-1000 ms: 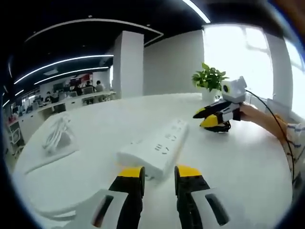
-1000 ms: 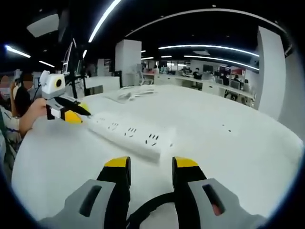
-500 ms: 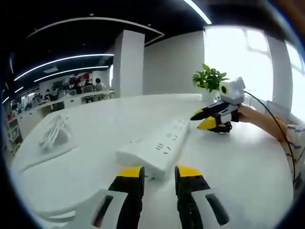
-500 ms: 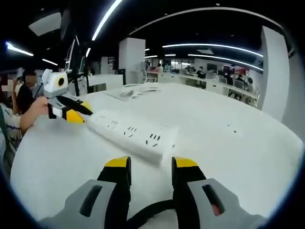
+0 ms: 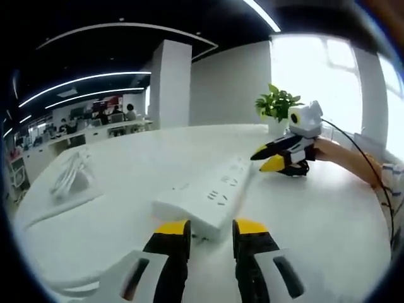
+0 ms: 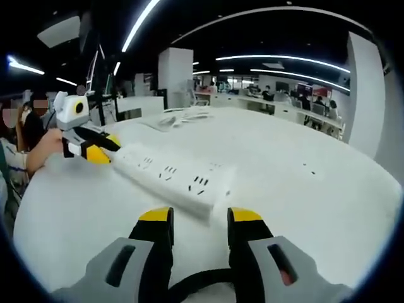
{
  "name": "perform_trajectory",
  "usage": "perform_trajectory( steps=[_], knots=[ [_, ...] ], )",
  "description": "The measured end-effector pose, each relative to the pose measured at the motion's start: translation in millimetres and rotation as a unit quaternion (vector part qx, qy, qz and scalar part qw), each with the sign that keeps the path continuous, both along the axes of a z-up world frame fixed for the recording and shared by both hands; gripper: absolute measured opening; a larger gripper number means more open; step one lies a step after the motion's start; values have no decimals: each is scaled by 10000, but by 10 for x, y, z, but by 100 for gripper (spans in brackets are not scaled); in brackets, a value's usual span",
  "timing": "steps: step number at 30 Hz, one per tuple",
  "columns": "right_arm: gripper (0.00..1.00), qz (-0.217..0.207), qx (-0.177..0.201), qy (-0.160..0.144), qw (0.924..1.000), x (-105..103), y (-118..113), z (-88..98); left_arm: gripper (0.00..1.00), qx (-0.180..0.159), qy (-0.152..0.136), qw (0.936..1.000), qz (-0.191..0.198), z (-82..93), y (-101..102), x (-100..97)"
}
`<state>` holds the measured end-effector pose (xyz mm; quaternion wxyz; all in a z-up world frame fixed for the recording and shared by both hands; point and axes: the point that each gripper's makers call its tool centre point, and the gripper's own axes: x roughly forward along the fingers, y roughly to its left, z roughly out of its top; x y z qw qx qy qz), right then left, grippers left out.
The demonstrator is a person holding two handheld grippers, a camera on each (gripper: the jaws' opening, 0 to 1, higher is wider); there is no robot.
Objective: Straighten the power strip on the desk, plug the charger into it
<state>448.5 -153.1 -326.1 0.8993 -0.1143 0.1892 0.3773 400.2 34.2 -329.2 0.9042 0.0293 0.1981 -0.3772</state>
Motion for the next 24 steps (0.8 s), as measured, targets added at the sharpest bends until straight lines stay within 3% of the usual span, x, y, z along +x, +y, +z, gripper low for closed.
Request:
perform_trajectory(
  steps=[24],
  knots=[
    [30, 203, -220, 29, 9995, 66, 157, -42, 27, 54, 12, 10000, 13, -39, -5, 27]
  ],
)
